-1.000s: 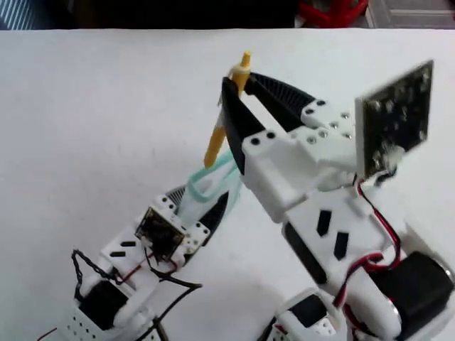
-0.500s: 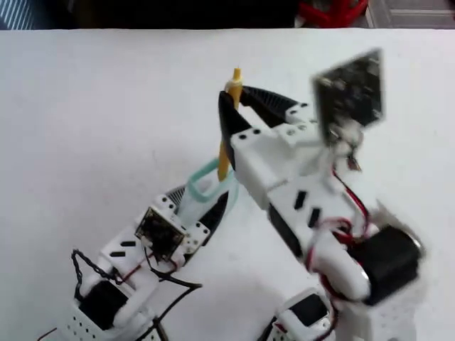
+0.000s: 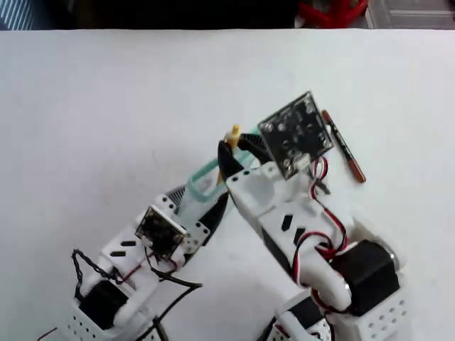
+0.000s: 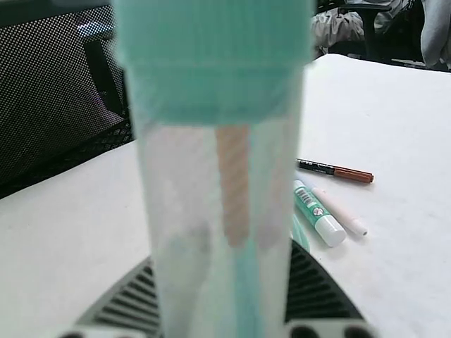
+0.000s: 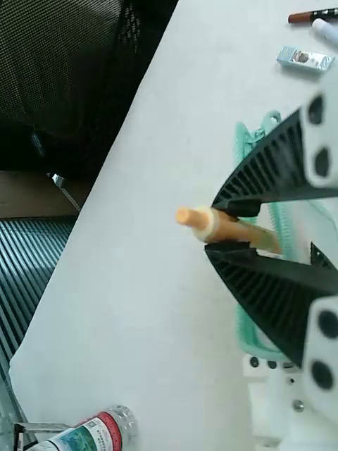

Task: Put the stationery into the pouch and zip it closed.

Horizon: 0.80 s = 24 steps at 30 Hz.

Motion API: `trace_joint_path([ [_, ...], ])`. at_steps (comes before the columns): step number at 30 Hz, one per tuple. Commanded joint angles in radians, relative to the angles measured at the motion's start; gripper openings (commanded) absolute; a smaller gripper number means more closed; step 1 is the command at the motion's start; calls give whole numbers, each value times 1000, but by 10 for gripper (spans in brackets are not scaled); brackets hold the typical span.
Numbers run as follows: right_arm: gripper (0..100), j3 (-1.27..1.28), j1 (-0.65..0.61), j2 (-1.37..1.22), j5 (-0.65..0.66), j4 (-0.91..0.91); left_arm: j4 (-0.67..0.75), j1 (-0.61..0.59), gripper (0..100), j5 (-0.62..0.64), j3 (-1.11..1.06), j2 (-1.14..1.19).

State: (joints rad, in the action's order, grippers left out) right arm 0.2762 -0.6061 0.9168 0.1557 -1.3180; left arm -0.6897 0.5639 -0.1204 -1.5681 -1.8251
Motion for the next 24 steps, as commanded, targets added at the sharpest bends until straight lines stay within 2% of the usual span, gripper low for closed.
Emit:
trace_joint_path([
  [1, 22, 66, -35, 12, 87, -8, -11, -12, 124, -3, 3, 1],
  [5, 21, 68, -77, 16, 114, -44, -11, -44, 141, 25, 3, 1],
  [10, 19, 34, -104, 45, 104, -48, 32, -150, 220, 206, 2, 1],
  [16, 19, 6, -108, 117, 103, 56, 32, -156, 218, 204, 0, 1],
  [20, 18, -20, -105, 125, 25, 114, 29, -156, 218, 204, 0, 1],
  [24, 18, -37, -108, 117, 20, 120, 26, -156, 218, 204, 0, 1],
])
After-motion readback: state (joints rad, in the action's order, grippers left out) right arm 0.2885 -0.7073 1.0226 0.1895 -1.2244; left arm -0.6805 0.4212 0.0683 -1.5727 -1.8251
